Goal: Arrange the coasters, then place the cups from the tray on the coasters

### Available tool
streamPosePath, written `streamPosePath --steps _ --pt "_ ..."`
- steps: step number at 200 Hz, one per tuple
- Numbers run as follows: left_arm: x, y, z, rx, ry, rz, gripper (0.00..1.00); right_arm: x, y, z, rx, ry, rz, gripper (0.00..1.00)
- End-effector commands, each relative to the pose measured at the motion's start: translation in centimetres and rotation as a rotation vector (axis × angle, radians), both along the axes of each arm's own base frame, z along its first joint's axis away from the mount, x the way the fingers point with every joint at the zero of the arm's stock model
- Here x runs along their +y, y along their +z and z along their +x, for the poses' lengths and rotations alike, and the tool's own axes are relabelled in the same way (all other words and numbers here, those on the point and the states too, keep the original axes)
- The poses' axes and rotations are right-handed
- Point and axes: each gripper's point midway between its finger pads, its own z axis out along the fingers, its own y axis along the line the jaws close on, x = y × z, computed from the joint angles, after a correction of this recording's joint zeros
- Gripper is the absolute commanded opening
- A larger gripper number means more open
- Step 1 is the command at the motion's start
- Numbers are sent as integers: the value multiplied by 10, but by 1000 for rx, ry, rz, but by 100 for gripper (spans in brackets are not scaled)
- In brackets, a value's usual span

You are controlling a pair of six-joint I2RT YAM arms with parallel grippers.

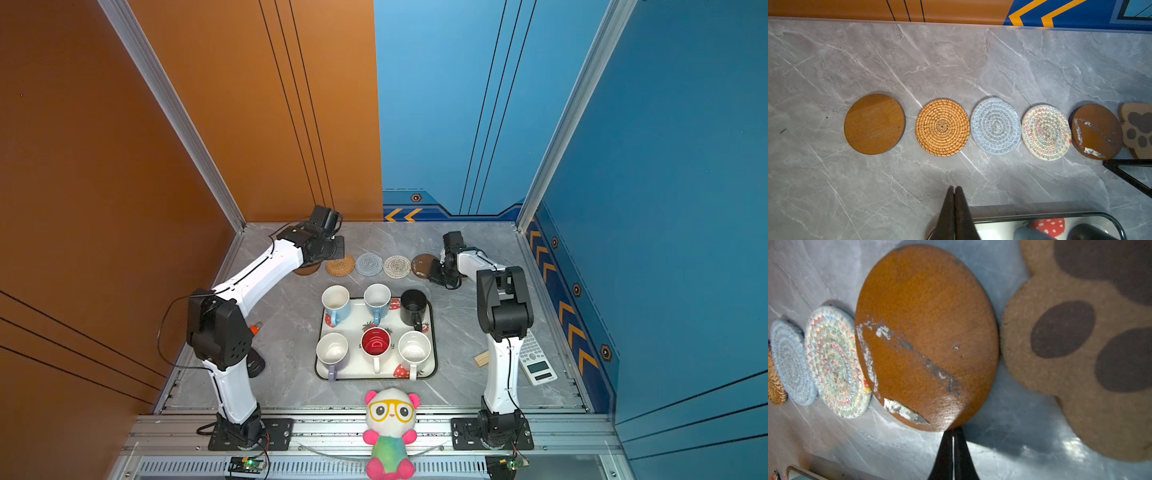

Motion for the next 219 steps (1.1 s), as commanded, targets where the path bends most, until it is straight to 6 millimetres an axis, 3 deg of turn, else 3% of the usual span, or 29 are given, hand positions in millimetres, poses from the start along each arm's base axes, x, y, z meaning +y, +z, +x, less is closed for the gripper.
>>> streamPosePath --steps 1,55,82,89,93,122,151,179,219 --pt "3 25 -5 -39 -4 12 6 -2 -10 3 24 -16 3 0" --pt "3 27 -7 -40 -5 11 6 -1 -7 6 18 -15 9 0" --pt "3 31 -8 -49 -5 8 7 -4 11 0 -10 -19 12 0" --pt "3 33 -8 -53 -5 8 8 -7 13 -2 -11 -26 6 0" --pt "3 34 -8 -55 -6 8 8 -10 27 -2 -39 -30 6 0" --pt "1 40 -9 -66 -16 0 9 -35 57 -11 -97 -83 -16 0" --pt "-1 47 -8 -78 -27 -9 9 -65 74 -22 -123 -142 -30 0" --pt "-3 48 -8 -81 -31 -14 9 -90 65 -34 -82 -190 -45 0" --pt "-4 50 -8 -86 -33 -13 10 -107 48 -40 -43 -220 -62 0"
